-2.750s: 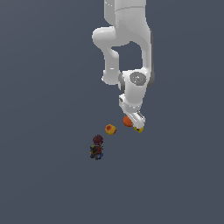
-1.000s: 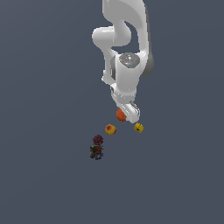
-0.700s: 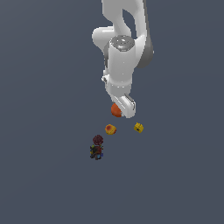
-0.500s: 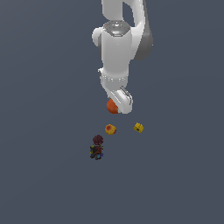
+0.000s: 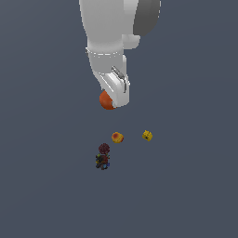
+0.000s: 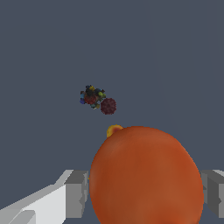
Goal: Pick up a designated object from a clutter of objects.
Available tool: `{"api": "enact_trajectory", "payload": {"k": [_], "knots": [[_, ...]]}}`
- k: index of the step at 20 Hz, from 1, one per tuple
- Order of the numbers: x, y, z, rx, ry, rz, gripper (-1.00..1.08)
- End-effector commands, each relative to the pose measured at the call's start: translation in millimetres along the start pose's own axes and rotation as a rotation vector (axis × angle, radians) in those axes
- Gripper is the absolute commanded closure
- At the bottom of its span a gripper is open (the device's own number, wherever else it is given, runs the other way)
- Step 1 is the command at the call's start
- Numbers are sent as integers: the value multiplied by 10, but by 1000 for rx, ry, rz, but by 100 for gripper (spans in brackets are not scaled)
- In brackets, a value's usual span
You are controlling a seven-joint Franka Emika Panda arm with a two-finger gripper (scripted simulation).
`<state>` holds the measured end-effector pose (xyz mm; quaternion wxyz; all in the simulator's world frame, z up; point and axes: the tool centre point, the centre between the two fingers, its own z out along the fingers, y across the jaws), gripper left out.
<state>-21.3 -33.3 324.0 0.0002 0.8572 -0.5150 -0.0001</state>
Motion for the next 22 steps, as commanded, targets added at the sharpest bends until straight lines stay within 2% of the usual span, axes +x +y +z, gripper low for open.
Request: {"api": "enact_trajectory", "payload": {"k": [1, 11, 22], "knots": [[125, 1, -243, 1, 0, -1, 108], [466, -23, -856, 1, 0, -3, 108], [579, -43, -1048, 0, 0, -3, 108]]}}
